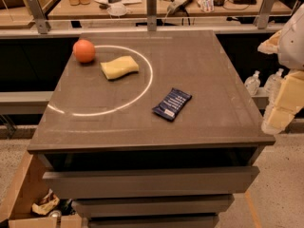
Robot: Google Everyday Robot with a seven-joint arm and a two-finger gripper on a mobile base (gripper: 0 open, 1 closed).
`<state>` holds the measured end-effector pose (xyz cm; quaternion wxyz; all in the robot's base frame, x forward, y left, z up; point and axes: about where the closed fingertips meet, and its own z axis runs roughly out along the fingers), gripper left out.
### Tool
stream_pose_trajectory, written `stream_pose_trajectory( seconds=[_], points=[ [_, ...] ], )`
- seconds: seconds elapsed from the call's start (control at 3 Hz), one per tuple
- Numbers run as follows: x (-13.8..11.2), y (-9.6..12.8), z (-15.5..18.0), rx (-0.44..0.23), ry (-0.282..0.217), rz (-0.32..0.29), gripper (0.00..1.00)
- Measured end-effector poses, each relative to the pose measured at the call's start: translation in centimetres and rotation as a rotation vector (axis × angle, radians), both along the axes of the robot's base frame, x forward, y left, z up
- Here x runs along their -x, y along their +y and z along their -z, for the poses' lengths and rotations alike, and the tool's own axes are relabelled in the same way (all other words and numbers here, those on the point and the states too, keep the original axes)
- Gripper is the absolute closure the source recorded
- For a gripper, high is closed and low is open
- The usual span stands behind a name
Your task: Pick sponge
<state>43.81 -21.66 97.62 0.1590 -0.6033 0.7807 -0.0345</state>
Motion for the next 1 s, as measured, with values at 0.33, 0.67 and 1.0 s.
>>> stream_pose_trajectory(
  seconds=[0.33, 0.67, 1.0],
  points=[
    [0.0, 0.0, 0.0, 0.0, 0.0, 0.0, 0.0],
    [-0.8, 0.2, 0.0, -0.045, -0.018, -0.003, 0.0],
    [-3.8, 1.1, 0.6, -0.178, -0.068, -0.03, 0.0]
  ],
)
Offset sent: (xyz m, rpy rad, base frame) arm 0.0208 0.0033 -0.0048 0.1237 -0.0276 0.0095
